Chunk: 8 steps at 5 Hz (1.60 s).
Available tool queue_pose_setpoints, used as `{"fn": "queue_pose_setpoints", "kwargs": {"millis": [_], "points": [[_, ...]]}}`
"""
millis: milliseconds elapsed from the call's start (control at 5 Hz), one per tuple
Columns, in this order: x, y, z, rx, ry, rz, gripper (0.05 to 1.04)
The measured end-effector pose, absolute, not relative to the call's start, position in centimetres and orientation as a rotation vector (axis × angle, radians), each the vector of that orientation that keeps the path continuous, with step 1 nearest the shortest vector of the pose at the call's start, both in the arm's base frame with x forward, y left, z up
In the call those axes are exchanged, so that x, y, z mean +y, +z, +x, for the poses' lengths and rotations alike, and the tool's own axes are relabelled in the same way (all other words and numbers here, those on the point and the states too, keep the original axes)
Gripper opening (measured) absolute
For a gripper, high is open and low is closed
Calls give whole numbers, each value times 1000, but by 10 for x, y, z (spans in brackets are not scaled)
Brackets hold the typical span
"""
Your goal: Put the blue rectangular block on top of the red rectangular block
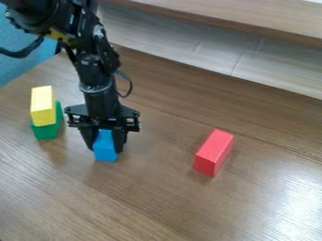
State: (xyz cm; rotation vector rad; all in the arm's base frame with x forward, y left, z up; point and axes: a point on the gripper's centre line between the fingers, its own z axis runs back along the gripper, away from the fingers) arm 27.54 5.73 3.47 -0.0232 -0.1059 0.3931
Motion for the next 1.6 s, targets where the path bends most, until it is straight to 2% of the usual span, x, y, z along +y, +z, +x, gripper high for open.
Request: {"fn": "queue_pose_setpoints", "kwargs": {"millis": [200, 600, 800, 1200, 1600], "points": [[22, 54, 292, -151, 236, -80, 577], [-26, 82, 305, -223, 39, -122, 577], [-54, 93, 308, -252, -58, -118, 577], [-73, 97, 309, -264, -108, -112, 577], [-73, 89, 311, -247, -96, -96, 577]]}}
